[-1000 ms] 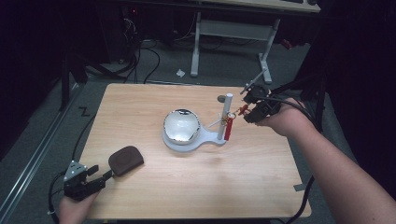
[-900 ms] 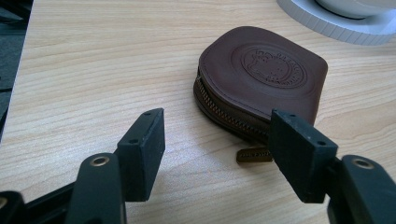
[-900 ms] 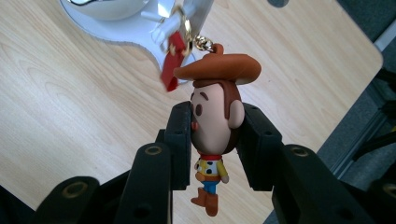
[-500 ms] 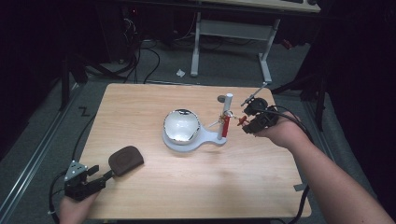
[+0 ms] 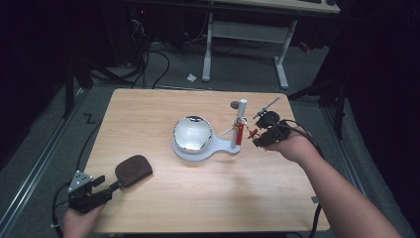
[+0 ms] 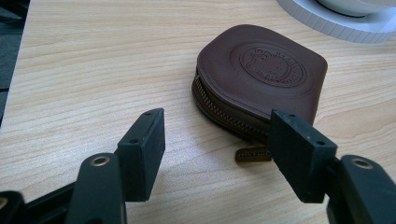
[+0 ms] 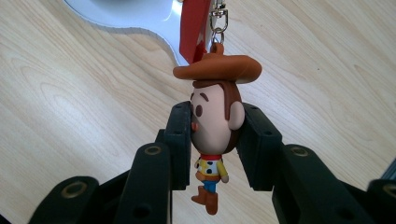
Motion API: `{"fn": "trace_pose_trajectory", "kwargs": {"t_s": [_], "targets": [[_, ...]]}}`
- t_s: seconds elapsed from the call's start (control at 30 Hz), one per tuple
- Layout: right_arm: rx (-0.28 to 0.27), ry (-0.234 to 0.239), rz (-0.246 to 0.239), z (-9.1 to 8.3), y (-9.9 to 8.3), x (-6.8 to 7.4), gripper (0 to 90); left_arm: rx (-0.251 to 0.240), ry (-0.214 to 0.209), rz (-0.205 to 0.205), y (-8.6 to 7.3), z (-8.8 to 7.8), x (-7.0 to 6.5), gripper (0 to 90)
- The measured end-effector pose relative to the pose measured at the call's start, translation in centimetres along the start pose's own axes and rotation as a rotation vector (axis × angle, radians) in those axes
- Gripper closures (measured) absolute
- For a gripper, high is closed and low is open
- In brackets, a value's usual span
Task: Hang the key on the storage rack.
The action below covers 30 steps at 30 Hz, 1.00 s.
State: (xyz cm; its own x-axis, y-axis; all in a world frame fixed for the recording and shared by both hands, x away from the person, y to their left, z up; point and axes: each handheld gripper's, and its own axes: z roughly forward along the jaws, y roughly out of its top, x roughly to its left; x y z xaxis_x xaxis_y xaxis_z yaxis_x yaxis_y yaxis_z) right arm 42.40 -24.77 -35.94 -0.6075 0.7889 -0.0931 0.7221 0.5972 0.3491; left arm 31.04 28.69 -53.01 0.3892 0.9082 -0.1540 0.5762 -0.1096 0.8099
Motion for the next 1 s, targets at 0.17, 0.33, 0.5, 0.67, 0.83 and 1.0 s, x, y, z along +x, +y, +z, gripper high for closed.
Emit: {"fn": "trace_pose_trajectory", "kwargs": {"t_s": [0.17,0.33,0.5,0.67,0.83,1.0], "targets": [[-0.011,0.006,0.008,0.9,0.2,0.0,67.1,0.001,0.0,-0.001,0.0,0.0,0.0,37.2],[-0.02,0.015,0.022,1.8,0.4,0.0,67.0,0.002,0.0,-0.001,0.0,0.0,0.1,37.2],[-0.024,0.028,0.026,2.5,0.5,0.0,67.0,0.003,-0.001,0.0,0.0,0.1,0.1,37.2],[-0.025,0.039,0.032,3.0,0.6,0.1,66.6,0.003,0.0,0.0,0.0,0.1,0.1,37.2],[-0.038,0.049,0.038,3.2,0.6,0.1,65.7,0.004,0.0,0.0,0.0,0.1,0.1,37.2],[-0.04,0.047,0.043,3.0,0.4,0.1,64.4,0.003,0.0,0.0,0.0,0.1,0.0,37.2]]}}
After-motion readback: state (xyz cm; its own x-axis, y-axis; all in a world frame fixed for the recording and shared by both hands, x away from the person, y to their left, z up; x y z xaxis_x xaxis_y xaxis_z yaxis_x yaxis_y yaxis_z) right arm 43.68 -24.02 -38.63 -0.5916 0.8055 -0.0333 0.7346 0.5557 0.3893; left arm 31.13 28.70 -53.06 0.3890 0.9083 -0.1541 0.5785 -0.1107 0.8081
